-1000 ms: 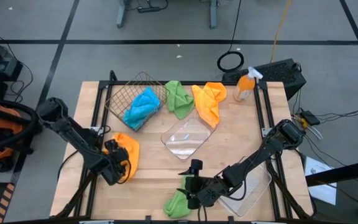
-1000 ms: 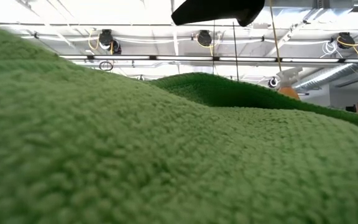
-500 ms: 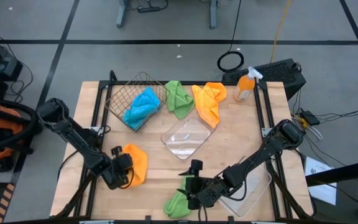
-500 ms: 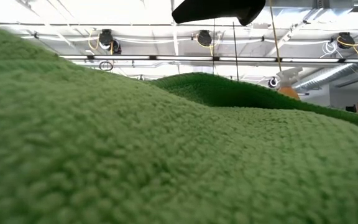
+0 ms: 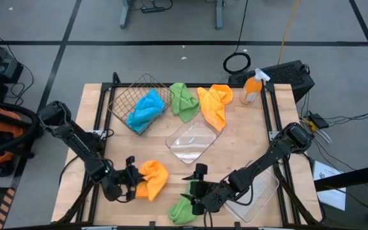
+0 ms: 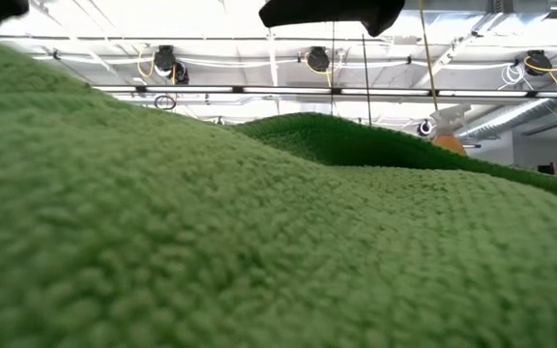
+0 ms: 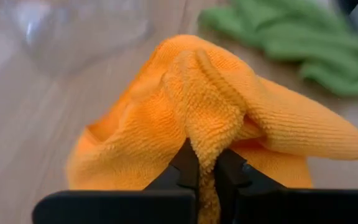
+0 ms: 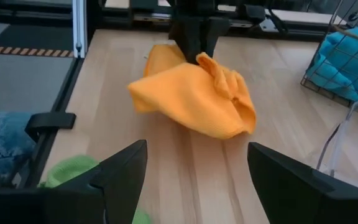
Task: Sort microfiber towel by color & place in baskets
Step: Put the bottom yellow towel into the top transparent bin
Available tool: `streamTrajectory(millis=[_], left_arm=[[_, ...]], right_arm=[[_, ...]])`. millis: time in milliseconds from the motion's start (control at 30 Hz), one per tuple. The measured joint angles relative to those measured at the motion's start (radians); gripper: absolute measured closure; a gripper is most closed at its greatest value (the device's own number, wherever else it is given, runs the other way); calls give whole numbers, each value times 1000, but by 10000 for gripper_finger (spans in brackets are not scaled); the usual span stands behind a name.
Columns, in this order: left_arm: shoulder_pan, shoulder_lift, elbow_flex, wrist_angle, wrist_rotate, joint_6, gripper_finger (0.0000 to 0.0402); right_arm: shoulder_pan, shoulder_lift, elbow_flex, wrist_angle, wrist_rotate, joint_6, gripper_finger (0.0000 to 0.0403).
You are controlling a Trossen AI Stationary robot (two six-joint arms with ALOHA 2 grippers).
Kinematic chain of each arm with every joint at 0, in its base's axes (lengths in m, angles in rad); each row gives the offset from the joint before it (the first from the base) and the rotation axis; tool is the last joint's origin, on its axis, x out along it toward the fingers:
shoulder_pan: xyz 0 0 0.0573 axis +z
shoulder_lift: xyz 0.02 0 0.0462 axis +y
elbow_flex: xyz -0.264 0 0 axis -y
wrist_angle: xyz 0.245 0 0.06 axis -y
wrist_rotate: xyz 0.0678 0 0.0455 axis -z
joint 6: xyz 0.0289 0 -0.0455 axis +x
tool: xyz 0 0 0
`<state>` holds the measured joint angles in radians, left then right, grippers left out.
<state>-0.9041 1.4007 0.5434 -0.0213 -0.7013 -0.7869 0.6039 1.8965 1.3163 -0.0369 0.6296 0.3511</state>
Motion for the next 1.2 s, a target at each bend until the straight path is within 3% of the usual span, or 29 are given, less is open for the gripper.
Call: streamTrajectory(millis=[233,433,833,1200], left_arm=[[-2,-1,1,188,-107,176,388],[-2,-1,2,318,-119,316,389],[-2,-2,2,408,-62,401,390],[-1,-2,2,579,-6,606,390]], right_arm=[[-9,39,1,108,1,-35,134],[-16,110,0,264,-2,-133,122],[-26,131,0,500,71,-225,36],[-104,156,0,567,-157,-58,26]])
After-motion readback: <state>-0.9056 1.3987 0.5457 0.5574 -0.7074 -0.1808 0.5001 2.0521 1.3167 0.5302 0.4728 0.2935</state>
